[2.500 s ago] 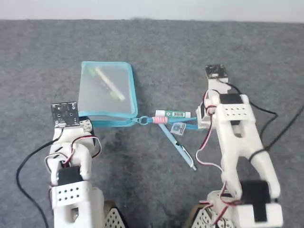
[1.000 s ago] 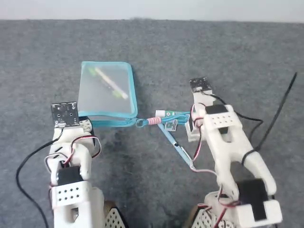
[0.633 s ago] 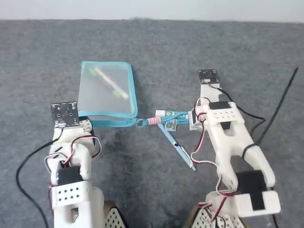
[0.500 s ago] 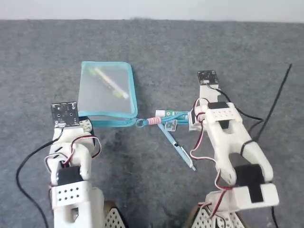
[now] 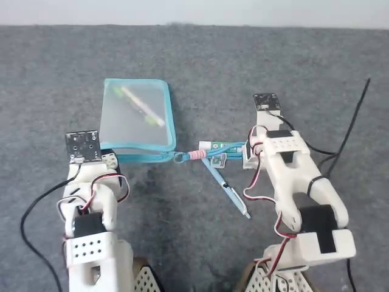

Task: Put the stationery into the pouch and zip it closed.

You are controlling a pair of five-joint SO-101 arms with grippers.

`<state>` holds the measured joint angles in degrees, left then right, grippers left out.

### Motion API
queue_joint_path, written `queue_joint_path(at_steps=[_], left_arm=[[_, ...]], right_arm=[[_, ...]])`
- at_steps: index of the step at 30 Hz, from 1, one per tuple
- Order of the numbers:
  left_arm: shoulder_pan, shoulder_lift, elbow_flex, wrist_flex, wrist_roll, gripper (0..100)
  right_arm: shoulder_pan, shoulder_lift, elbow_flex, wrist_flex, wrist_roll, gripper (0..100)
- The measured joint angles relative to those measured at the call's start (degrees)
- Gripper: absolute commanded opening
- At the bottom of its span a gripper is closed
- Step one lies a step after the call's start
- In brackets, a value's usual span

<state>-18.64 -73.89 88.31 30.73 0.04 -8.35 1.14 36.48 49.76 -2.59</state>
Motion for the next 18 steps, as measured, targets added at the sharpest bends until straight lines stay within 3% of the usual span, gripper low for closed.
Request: queue_joint_path(at_steps=[4, 10, 13, 18], left_arm=[[0.09, 0.00, 0.00, 0.00, 0.00, 1], [4.57, 0.00, 0.00, 0.00, -0.26, 1], [7.21, 0.00, 0.00, 0.00, -0.44, 1], [13.98, 0.00, 0.00, 0.00, -0.26, 1]], right_arm=[[2.64, -5.63, -1.93, 9.49, 4.84, 0.7], [3.25, -25.93, -2.02, 23.74, 12.31, 0.7], [-1.76, -36.57, -2.02, 31.38, 17.23, 0.7], [-16.70, -46.95, -2.02, 39.91, 20.48, 0.7]])
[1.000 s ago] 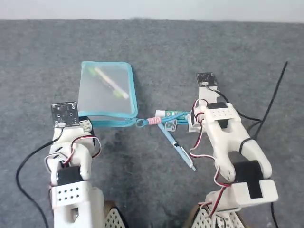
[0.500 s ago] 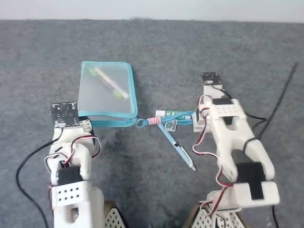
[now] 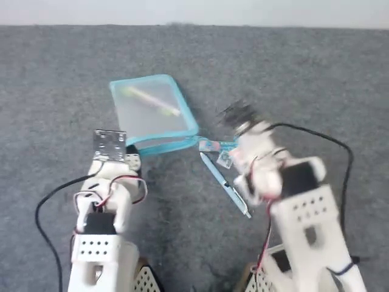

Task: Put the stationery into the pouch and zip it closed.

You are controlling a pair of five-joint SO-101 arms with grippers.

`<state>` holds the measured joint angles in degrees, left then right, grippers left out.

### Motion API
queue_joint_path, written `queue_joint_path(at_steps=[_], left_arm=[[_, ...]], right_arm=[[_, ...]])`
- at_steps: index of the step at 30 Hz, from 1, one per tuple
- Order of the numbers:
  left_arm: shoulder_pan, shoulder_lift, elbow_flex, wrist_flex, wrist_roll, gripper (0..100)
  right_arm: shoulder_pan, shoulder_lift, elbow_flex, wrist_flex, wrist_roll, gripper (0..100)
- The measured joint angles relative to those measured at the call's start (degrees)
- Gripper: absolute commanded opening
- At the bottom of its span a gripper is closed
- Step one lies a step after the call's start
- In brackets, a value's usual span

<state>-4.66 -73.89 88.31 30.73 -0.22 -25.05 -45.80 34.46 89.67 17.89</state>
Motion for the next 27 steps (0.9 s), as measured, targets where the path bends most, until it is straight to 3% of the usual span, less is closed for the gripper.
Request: queue_joint_path(at_steps=[4, 6, 16, 27], left_arm=[[5.01, 0.00, 0.00, 0.00, -0.18, 1], [6.51, 0.00, 0.00, 0.18, -0.18, 1], [7.47, 0.00, 0.00, 0.79, -0.18, 1], [7.47, 0.00, 0.00, 0.79, 0.00, 1]], right_arm=[[-11.08, -0.53, 0.00, 0.44, 0.26, 0.7], [-13.19, 0.35, 0.00, -0.44, 0.26, 0.7], [-14.33, 13.36, -1.85, -7.82, 0.26, 0.7], [-14.33, 34.02, -21.01, -8.00, -6.51, 0.7]])
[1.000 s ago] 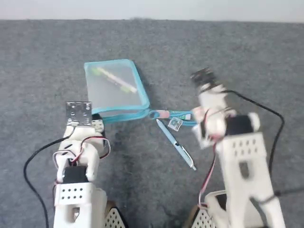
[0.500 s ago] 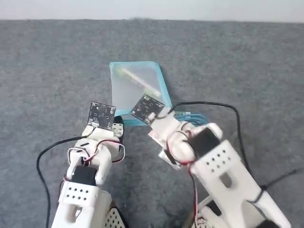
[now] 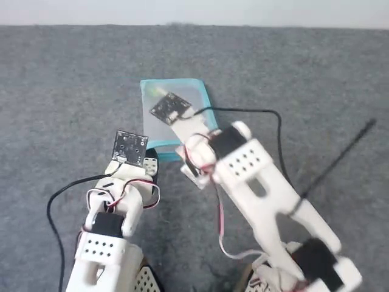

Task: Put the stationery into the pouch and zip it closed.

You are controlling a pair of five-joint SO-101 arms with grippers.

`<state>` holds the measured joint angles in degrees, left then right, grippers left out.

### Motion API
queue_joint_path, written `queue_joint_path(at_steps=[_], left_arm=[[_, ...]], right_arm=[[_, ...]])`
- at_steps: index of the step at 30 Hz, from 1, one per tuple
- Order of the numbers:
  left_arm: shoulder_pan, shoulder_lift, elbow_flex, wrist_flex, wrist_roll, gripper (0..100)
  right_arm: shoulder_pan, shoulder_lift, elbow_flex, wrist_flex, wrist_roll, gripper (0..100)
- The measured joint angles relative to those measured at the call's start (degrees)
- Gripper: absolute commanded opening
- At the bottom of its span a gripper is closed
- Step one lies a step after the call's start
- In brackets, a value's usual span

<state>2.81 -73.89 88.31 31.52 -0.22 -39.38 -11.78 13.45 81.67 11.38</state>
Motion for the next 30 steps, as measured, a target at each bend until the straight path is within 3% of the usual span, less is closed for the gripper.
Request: queue_joint_path(at_steps=[11, 16, 18, 30], left_arm=[[0.00, 0.00, 0.00, 0.09, 0.00, 1], [0.00, 0.00, 0.00, 0.09, 0.18, 1], [0.00, 0.00, 0.00, 0.09, 0.18, 1], [0.53, 0.00, 0.00, -0.35, 0.18, 1]], right_arm=[[1.76, 22.42, -21.54, 3.87, -2.46, 2.0], [2.02, 29.80, -35.52, 12.92, -4.84, 20.3], [1.93, 31.91, -39.91, 15.91, -4.84, 23.2], [1.76, 33.76, -45.27, 18.11, -5.10, 23.1]])
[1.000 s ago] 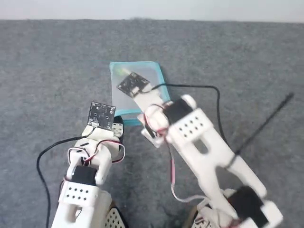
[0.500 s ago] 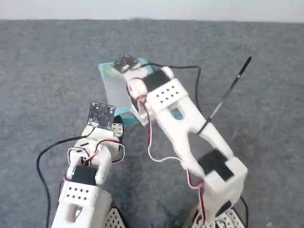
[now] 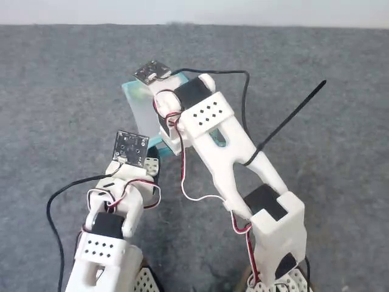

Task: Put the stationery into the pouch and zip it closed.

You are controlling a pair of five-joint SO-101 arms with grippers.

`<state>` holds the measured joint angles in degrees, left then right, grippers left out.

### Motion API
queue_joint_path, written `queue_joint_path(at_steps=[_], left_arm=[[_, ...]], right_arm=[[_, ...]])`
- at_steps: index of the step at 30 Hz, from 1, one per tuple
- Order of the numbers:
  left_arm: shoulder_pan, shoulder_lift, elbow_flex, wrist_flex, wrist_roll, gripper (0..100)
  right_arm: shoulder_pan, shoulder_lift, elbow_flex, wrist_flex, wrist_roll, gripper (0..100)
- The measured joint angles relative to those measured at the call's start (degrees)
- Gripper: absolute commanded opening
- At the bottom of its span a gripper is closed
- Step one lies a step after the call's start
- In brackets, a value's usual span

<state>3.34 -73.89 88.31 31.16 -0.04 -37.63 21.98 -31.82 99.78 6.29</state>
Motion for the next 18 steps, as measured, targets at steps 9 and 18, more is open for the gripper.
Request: queue_joint_path(at_steps=[9, 18], left_arm=[[-6.68, 0.00, 0.00, 0.35, -0.35, 1], [-17.93, 0.00, 0.00, 0.35, -0.35, 1]], right_arm=[[3.69, -13.98, 4.04, 0.62, 1.85, 23.0], [14.42, -20.22, 24.18, -7.91, 9.23, 23.0]])
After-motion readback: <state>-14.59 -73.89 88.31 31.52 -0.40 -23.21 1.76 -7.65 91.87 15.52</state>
